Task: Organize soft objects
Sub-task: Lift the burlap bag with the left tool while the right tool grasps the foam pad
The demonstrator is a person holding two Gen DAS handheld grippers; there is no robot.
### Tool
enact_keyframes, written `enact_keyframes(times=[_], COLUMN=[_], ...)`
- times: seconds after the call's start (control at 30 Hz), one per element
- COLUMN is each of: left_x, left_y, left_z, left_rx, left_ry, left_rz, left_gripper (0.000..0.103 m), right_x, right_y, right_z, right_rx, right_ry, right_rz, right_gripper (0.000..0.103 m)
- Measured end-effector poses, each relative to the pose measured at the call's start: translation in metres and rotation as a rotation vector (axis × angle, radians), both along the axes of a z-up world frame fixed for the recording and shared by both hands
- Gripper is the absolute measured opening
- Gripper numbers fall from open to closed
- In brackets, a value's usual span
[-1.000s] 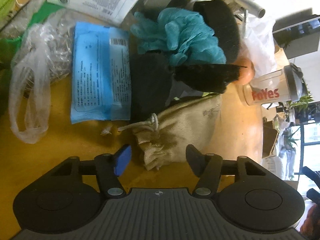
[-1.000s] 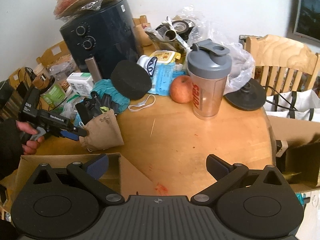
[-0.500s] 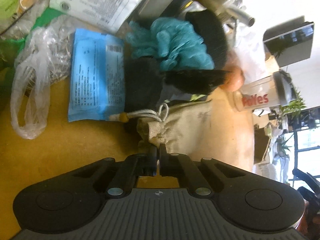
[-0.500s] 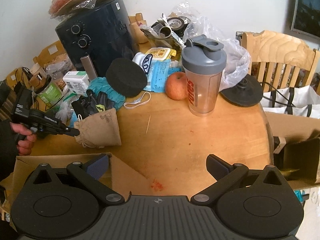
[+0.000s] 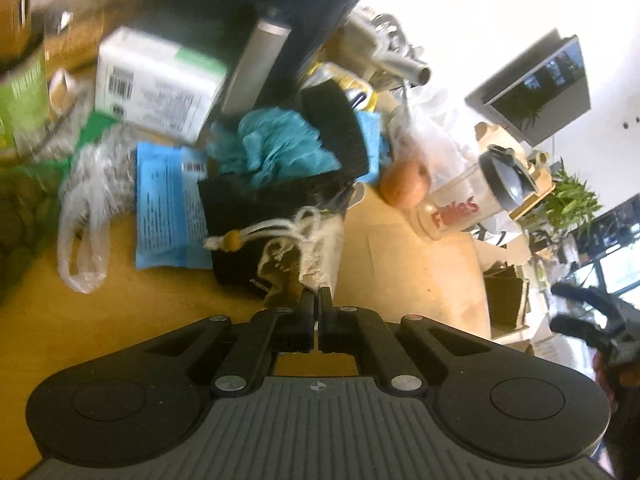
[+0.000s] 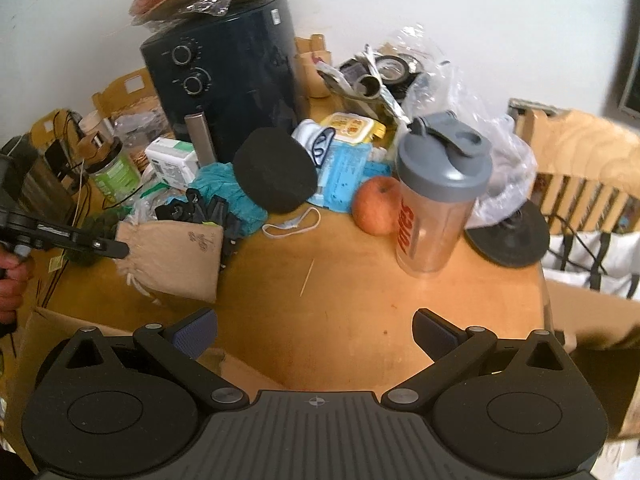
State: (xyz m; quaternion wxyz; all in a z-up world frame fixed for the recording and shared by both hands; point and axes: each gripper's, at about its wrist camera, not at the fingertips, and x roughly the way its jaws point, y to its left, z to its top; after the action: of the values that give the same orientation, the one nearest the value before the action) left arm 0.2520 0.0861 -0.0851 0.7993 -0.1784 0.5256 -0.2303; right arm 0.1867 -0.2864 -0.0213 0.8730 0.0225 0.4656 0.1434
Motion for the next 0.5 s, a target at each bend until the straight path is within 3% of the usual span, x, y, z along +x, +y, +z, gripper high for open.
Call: enact_keyframes(times=[0.13,0.3,0.5], left_x=[-0.015,-0.035,-0.061], left_y=[-0.006,-0.009,-0.015], left_z=[0.027,0.062,0.096], left_rx=[0.053,0.095,0.18], left_ry=[-0.082,-0.18,-0.283], left_rz=[-0.003,0.022,0.063], left_gripper=[0.001,0.001,0.001], right_x=[0.009,0.017,0.03], right_y=[0.005,0.015,0.031], right_z=[0.002,0.003,0.008], right_rx=[-0.042,-0.135,-0.151], right_ry=[-0.023,-0.118,-0.188], right_rz=[0.055,0.089,0.169], right_gripper=[0.103,0.103,0.103])
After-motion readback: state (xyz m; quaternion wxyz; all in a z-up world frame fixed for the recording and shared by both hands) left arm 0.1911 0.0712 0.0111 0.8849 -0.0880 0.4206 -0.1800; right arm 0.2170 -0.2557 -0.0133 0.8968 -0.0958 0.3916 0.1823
